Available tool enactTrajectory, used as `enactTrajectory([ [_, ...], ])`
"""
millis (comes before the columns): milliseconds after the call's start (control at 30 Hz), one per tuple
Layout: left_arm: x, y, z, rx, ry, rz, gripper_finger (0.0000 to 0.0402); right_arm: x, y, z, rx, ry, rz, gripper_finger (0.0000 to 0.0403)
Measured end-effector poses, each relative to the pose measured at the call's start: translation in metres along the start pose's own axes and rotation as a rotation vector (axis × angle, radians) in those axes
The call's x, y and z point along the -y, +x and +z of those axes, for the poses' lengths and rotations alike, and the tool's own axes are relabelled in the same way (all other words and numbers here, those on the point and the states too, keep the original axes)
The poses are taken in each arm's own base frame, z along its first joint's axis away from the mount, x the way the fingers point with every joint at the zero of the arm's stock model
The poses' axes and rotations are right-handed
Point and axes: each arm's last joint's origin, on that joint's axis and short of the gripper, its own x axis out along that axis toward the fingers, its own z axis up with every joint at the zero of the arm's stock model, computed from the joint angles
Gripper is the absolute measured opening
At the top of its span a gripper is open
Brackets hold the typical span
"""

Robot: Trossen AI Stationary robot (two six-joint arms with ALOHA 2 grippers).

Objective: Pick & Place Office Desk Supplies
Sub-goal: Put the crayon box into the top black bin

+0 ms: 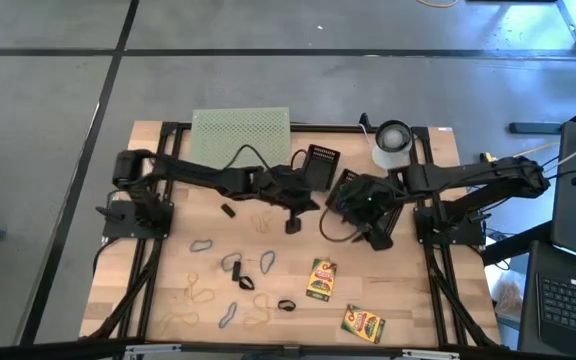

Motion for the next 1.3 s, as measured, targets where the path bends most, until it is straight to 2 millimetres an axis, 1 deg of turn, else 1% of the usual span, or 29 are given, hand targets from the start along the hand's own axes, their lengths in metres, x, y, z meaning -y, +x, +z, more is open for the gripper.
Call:
enactTrajectory([
  [100,0.012,-0.021,0.002,-0.094,0.016,-0.008,0.0003,-0.014,0.003,0.001,-0.007,0.029,0.065,0.0286],
  [167,0.018,-0.035,0.001,-0.157,0.027,0.022,0.0003,-0.023,0.005,0.002,-0.018,0.057,0.095,0.0286],
  [267,0.027,-0.055,0.003,-0.214,0.050,0.104,0.0003,-0.038,0.008,0.002,-0.036,0.099,0.127,0.0286],
  [367,0.032,-0.070,0.004,-0.250,0.060,0.206,0.0003,-0.053,0.011,0.002,-0.052,0.122,0.149,0.0286],
  [500,0.036,-0.084,0.003,-0.276,0.062,0.330,0.0003,-0.073,0.014,0.001,-0.060,0.186,0.092,0.0286],
  [667,0.038,-0.088,0.002,-0.290,0.051,0.399,0.0003,-0.095,0.016,-0.003,-0.088,0.433,0.083,0.0286],
  [733,0.038,-0.088,0.002,-0.290,0.052,0.398,0.0003,-0.104,0.017,-0.005,-0.100,0.575,0.077,0.0286],
  [833,0.038,-0.088,0.002,-0.289,0.051,0.399,0.0003,-0.117,0.017,-0.008,-0.082,0.802,0.020,0.0286],
  [933,0.038,-0.088,0.002,-0.286,0.044,0.400,0.0003,-0.131,0.017,-0.012,-0.055,0.999,-0.021,0.0286],
  [1033,0.038,-0.088,0.002,-0.285,0.044,0.400,0.0003,-0.145,0.020,-0.017,-0.067,1.188,-0.031,0.0286],
  [1133,0.039,-0.087,0.002,-0.285,0.044,0.400,0.0003,-0.159,0.027,-0.022,-0.095,1.275,-0.039,0.0286],
  [1300,0.039,-0.087,0.002,-0.285,0.044,0.400,0.0003,-0.182,0.055,-0.033,-0.143,1.262,-0.118,0.0286],
])
